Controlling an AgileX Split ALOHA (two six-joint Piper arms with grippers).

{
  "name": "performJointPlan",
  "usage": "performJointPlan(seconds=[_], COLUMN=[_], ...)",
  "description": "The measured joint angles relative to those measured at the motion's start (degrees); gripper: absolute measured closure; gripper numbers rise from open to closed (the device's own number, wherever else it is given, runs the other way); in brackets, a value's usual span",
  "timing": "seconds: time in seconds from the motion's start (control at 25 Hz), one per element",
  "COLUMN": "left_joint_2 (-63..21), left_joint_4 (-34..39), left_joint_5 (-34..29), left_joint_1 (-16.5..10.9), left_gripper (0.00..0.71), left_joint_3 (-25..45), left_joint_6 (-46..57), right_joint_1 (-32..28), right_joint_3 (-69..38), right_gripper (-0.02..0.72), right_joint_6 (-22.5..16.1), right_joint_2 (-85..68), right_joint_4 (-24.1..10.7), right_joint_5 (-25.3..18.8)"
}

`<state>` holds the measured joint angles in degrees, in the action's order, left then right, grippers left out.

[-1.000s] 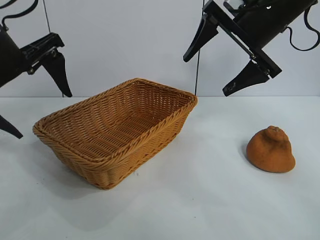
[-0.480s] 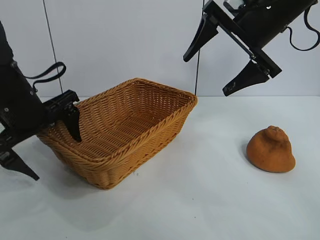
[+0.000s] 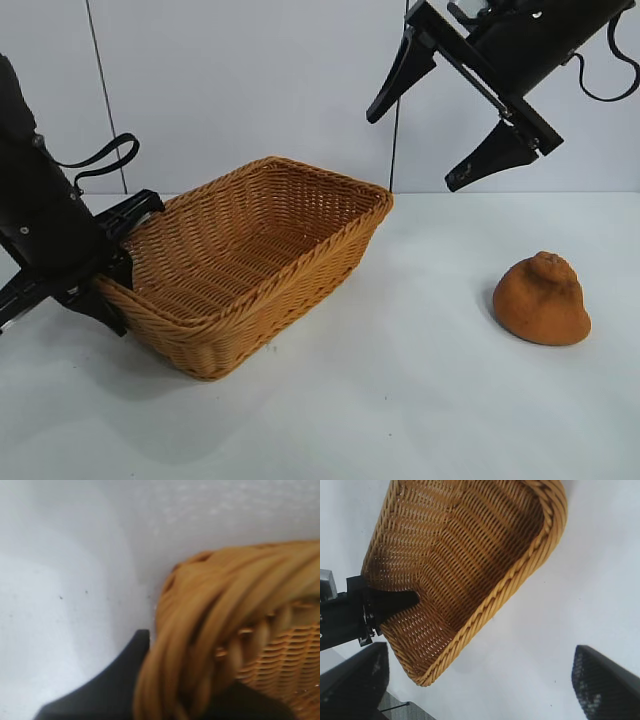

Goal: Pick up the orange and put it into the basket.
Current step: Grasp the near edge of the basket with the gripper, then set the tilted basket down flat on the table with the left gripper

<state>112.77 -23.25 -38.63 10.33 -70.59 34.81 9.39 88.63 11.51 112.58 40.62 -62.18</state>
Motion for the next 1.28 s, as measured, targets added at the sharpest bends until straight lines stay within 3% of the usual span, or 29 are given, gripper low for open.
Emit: performJointPlan(seconds=[0.16, 0.52, 0.84, 1.28], left_joint_2=[0.0, 1.6, 10.6, 15.4], left_joint_4=[0.6, 4.8, 5.3, 5.1], left_joint_5=[-4.3, -13.2, -23.6, -23.2], left_joint_1=[-2.1, -2.3, 1.3, 2.4], left_gripper=[0.614, 0.614, 0.614, 0.614], left_joint_3=[-6.2, -13.2, -24.3, -26.8], left_joint_6=[-8.4, -16.6, -22.9, -23.8], right_joint_1=[0.0, 0.0, 0.0, 0.0], right_joint_3=[0.0, 0.0, 0.0, 0.0], right_gripper=[0.022, 0.022, 0.022, 0.022], right_joint_6=[0.0, 0.0, 0.0, 0.0], right_joint_2=[0.0, 0.0, 0.0, 0.0], right_joint_4=[0.0, 0.0, 0.0, -0.4], right_joint_5=[0.0, -0.6, -2.0, -3.0])
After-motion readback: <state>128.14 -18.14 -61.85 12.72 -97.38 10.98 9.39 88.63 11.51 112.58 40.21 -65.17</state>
